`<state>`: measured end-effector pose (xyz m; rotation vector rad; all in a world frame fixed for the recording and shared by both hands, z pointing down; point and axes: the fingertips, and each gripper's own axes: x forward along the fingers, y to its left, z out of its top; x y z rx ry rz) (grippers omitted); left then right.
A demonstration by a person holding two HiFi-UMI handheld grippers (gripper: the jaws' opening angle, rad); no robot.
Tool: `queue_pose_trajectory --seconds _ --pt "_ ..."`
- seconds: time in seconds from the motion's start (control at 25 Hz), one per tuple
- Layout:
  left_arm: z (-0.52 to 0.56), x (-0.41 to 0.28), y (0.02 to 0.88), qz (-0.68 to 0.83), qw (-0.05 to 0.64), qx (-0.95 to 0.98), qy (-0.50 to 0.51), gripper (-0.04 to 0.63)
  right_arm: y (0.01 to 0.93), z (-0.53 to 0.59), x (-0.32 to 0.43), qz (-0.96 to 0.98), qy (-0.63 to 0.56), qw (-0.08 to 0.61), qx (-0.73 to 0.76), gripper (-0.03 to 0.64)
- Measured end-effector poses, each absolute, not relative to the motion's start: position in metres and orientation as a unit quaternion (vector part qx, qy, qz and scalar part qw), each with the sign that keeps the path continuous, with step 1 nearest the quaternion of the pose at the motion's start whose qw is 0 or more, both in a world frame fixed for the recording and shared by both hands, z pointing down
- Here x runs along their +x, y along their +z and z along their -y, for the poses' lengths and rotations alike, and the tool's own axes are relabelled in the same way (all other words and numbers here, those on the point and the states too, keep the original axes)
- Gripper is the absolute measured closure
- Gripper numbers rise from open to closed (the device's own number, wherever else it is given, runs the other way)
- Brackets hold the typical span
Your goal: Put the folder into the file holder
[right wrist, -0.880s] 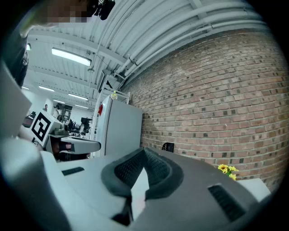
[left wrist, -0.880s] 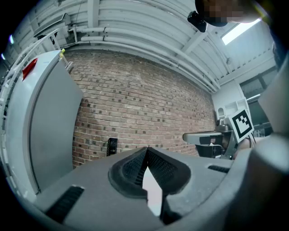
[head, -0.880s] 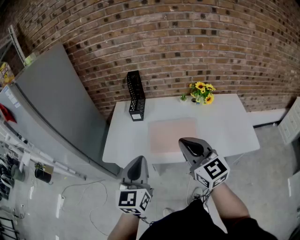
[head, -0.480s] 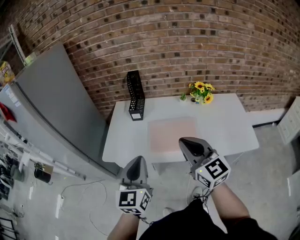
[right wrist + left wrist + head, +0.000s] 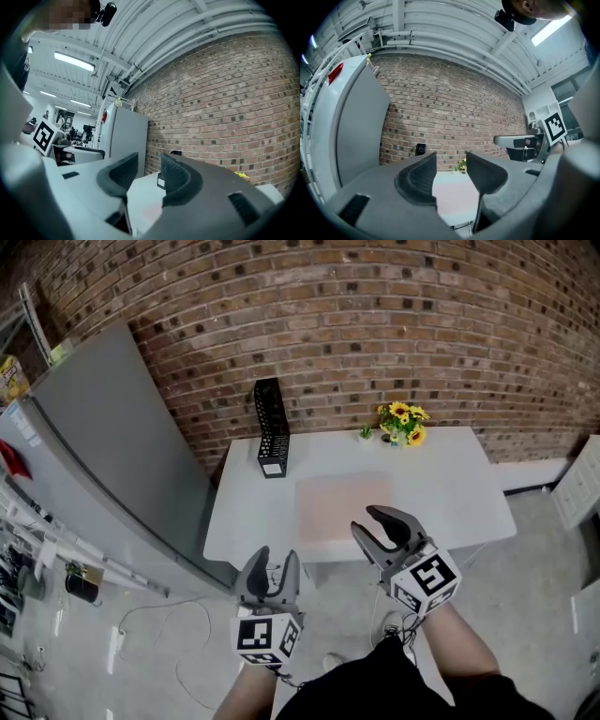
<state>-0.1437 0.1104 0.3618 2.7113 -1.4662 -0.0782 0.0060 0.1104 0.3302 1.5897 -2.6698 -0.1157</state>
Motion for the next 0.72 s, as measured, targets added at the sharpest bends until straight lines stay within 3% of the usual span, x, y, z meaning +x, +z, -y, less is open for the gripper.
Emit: queue_pose_trajectory --seconds 0.2,0.72 --pt "-0.111 -0.147 0.362 0.469 0.026 0.883 -0.020 0.361 0.330 -0.108 -0.002 0.862 -0.034 0.021 0.506 0.417" --pt "-0.091 -0.156 0.383 0.486 0.051 0.873 -0.010 0.345 0.341 -0.078 -0.004 0.870 -0.032 0.039 0.490 0.357"
